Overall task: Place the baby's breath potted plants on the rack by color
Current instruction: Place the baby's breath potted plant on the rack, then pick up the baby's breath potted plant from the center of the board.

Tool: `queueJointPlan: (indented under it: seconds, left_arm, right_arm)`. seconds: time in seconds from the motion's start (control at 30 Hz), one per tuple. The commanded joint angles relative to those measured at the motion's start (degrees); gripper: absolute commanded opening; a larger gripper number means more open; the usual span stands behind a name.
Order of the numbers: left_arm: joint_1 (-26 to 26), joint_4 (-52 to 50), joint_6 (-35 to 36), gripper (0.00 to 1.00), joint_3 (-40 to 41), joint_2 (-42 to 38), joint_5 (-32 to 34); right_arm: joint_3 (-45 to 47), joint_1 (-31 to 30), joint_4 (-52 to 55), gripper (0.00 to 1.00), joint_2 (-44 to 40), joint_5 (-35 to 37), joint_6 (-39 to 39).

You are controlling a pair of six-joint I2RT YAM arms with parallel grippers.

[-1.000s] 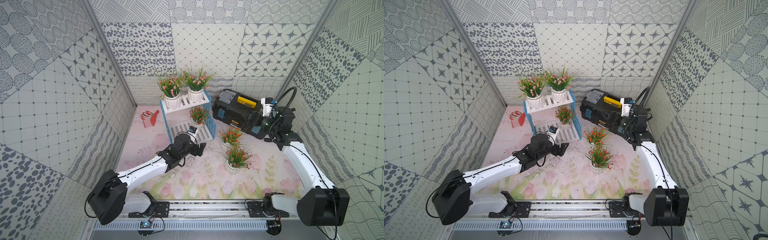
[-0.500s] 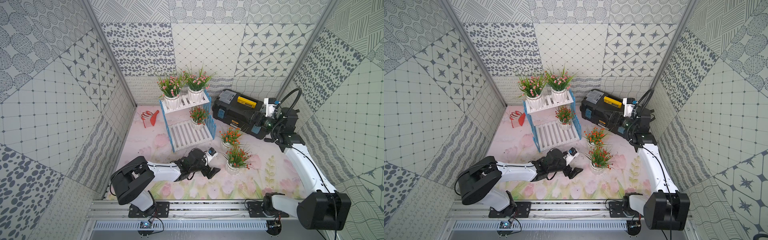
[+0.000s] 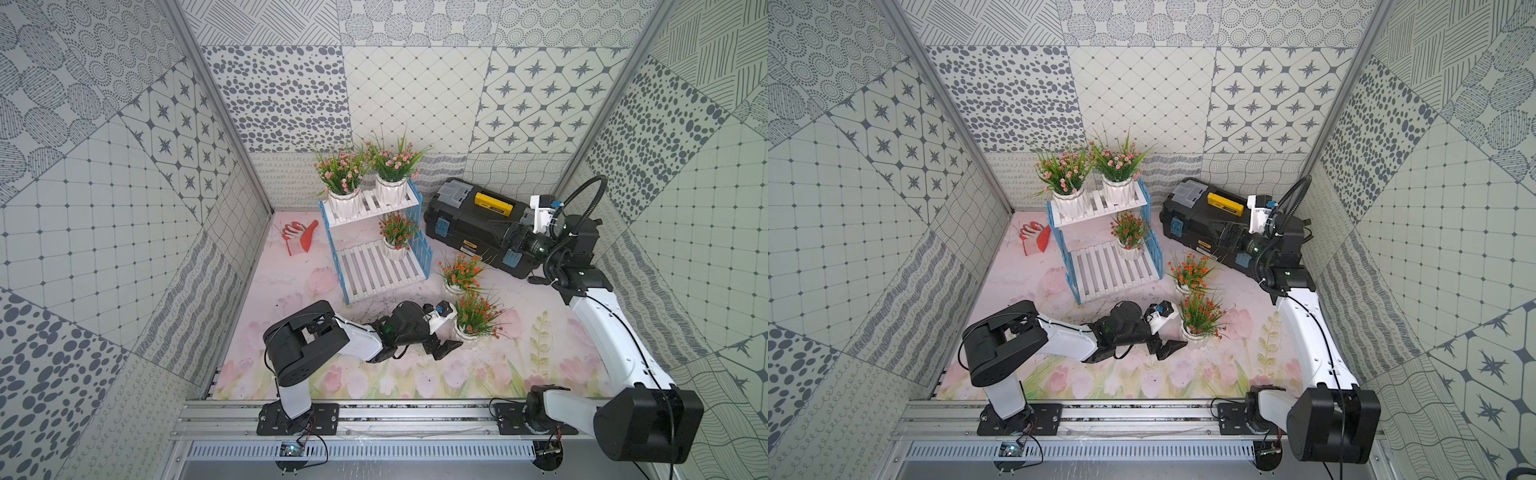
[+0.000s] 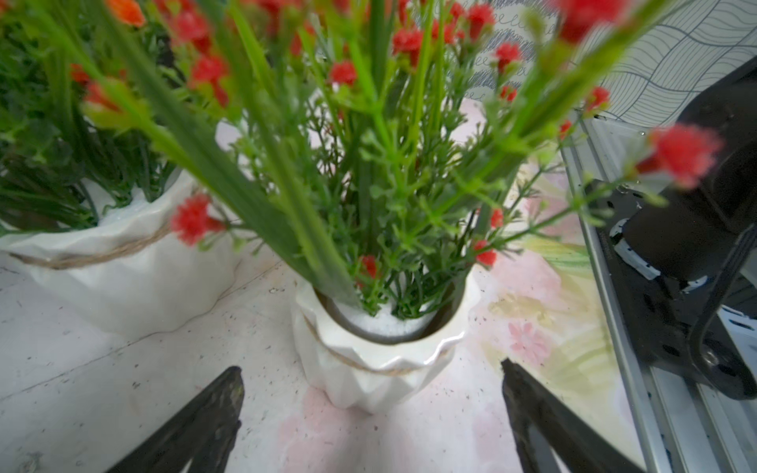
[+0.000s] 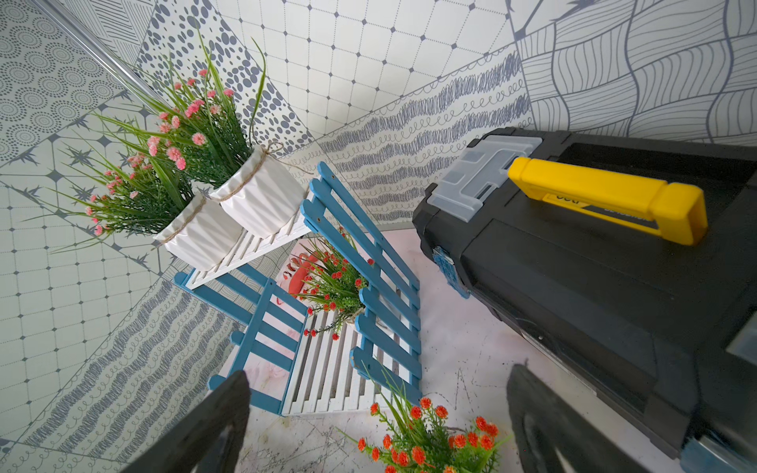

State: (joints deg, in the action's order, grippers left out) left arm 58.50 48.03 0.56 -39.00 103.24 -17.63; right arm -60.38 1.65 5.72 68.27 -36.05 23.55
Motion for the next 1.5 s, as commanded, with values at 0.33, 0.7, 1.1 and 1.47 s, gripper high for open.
queueJointPlan:
  seconds: [0.33, 0.7, 1.1, 1.47]
  left_arm:
    - [0.21, 8.11, 1.03, 0.98, -4.43, 6.12, -8.2]
    - [0.19, 9.36, 0.32, 0.98, -9.34, 11.29, -9.6]
    - [0.48, 5.56, 0.33, 0.98, -15.29, 14.89, -11.9]
    - [0.76, 4.98, -0.82, 0.94, -18.01, 17.77, -10.01]
  right_arm:
    - [-2.54, 0.21, -0.29, 0.98, -1.74, -0.67, -1.27]
    - [-2.64, 0.2, 0.83, 0.98, -2.0, -0.42, -2.26]
    - [-2.78, 0.2, 1.22, 0.98, -2.09, 0.37, -2.63]
    - [-2.65, 0.2, 1.25, 0.98, -2.34, 0.37, -2.37]
